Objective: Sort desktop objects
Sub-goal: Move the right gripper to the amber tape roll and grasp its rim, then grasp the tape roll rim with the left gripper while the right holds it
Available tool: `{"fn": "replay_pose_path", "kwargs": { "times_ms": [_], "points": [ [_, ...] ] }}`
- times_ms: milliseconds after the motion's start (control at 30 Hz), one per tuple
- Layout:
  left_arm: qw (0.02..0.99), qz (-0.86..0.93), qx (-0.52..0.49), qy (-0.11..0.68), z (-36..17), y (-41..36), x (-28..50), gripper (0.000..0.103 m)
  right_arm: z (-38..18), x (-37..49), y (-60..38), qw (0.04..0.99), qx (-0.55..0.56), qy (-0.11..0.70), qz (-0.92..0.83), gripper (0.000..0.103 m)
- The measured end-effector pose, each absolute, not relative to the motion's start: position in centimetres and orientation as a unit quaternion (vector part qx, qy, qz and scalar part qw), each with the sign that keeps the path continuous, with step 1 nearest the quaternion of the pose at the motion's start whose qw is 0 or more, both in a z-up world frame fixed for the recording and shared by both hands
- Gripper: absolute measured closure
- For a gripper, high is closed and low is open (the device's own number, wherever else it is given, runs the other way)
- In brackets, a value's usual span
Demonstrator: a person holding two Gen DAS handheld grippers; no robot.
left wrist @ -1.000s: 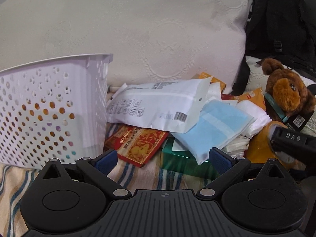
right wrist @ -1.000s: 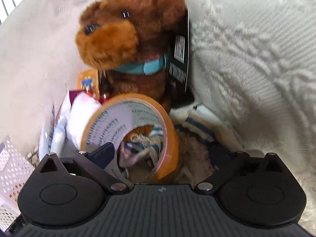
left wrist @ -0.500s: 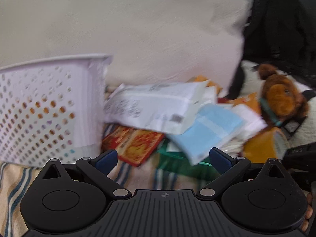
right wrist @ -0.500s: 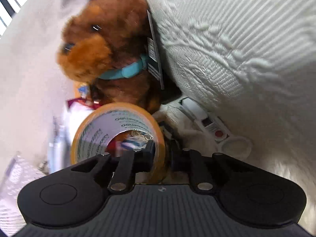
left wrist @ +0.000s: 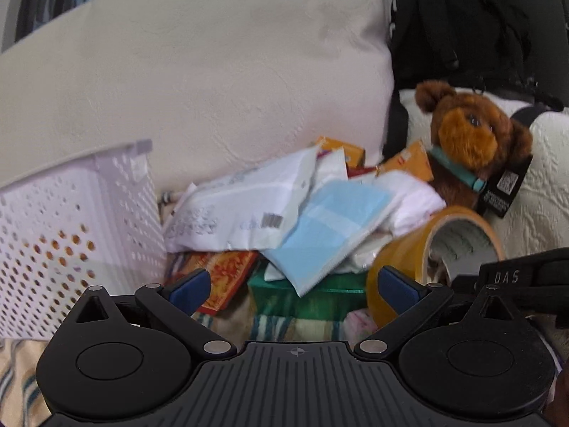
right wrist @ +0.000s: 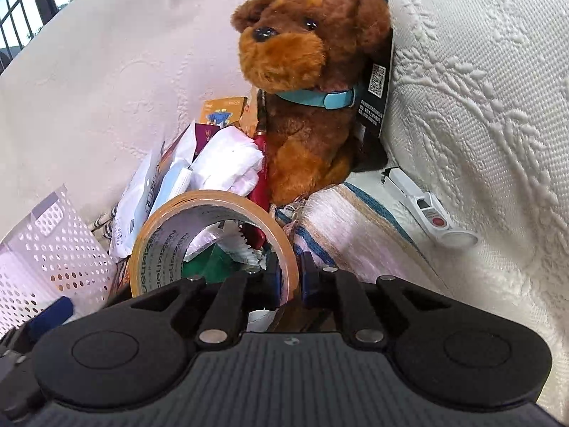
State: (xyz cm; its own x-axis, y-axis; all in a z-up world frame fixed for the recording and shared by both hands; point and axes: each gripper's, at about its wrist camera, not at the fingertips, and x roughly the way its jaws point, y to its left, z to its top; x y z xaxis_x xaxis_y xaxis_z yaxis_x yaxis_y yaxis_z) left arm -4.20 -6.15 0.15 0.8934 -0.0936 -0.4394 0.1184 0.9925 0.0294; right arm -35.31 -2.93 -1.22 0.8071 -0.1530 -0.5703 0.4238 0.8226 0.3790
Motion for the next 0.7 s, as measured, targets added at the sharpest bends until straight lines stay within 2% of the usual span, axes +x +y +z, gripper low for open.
{"fn": "replay_pose_path", "kwargs": {
  "times_ms": [133,167,200,267,333,367,400,433,467,500,533,633,700],
  "points": [
    [0.969,-0.049,-0.022,0.241,-0.2,-5.0,-2.8,0.001,-1.0,-35.2,-2.8,0.922,0.224,0.269,-0.162,0.085],
    [0.966,-0.043,-0.026,0.253,-0.4,-4.8,-2.2,0.008,-0.8,-35.4,-2.6,0.924,0.221,0.267,-0.161,0.085],
    [0.963,-0.036,-0.026,0.266,-0.8,-4.8,-1.6,0.009,-0.7,-35.6,-2.3,0.925,0.217,0.267,-0.159,0.084],
    [0.959,-0.024,-0.045,0.278,-1.3,-4.4,-0.9,0.004,-0.8,-35.4,-1.6,0.931,0.192,0.266,-0.162,0.079],
    [0.959,-0.017,-0.050,0.279,-1.4,-4.3,-0.7,0.007,-0.9,-35.0,-0.9,0.932,0.170,0.268,-0.174,0.079],
    [0.960,-0.011,-0.043,0.275,-1.4,-4.4,-0.8,0.014,-1.0,-34.9,-0.7,0.932,0.166,0.269,-0.178,0.079],
    [0.962,-0.006,-0.035,0.270,-1.4,-4.5,-1.0,0.031,-1.0,-35.0,-0.7,0.931,0.169,0.267,-0.181,0.079],
    [0.962,-0.013,-0.031,0.272,-1.3,-4.6,-1.1,0.042,-1.0,-35.0,-0.7,0.931,0.173,0.265,-0.181,0.077],
    [0.959,-0.028,-0.031,0.281,-1.2,-4.6,-1.1,0.079,-0.8,-35.2,-0.6,0.933,0.180,0.261,-0.173,0.075],
    [0.955,-0.031,-0.024,0.293,-1.2,-4.8,-1.1,0.103,-0.8,-35.1,-0.7,0.934,0.182,0.257,-0.167,0.076],
    [0.955,-0.027,-0.012,0.296,-1.4,-5.1,-1.2,0.103,-0.7,-35.2,-0.5,0.936,0.181,0.254,-0.164,0.081],
    [0.956,-0.036,-0.003,0.292,-1.5,-5.2,-1.7,0.103,-0.3,-35.6,-0.2,0.940,0.185,0.244,-0.149,0.083],
    [0.954,-0.053,-0.026,0.296,-1.1,-4.8,-1.7,0.103,-0.4,-35.4,-0.3,0.941,0.188,0.244,-0.137,0.088]
  ]
}}
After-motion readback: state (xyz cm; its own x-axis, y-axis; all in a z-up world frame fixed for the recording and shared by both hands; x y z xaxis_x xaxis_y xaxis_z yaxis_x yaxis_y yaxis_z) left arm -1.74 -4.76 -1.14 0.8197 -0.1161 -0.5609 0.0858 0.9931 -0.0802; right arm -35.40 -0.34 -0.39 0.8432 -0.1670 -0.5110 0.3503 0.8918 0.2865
